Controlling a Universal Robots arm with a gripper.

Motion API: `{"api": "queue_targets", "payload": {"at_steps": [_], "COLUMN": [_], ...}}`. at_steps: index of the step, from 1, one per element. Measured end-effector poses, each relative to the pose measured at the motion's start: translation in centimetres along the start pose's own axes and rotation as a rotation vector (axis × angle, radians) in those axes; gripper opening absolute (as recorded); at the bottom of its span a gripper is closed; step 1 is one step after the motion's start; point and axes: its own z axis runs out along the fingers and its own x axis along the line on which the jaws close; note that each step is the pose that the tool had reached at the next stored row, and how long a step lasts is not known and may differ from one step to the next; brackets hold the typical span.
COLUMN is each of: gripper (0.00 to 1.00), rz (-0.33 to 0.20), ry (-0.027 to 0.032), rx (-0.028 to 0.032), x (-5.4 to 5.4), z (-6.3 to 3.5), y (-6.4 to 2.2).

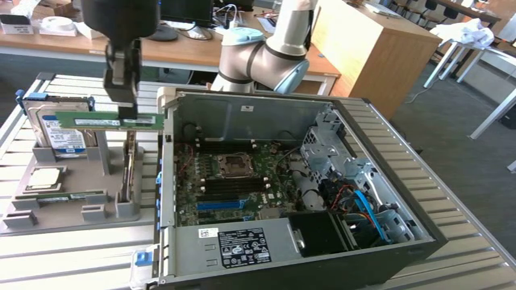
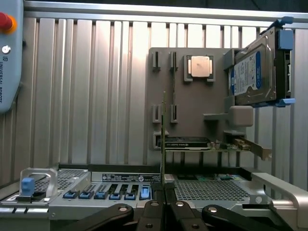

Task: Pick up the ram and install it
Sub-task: 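Pick up the ram and move it above insertion slot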

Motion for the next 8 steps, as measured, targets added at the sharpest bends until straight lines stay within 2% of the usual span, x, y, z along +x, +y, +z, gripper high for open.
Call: {"api": "queue_targets", "payload": {"at_steps": [8], "gripper": [0.11], "rz": [0.0], "ry": [-0.0001], "rx": [-0.0024], "x": [0.0], "z": [-0.07], "y": [-1.97]}}
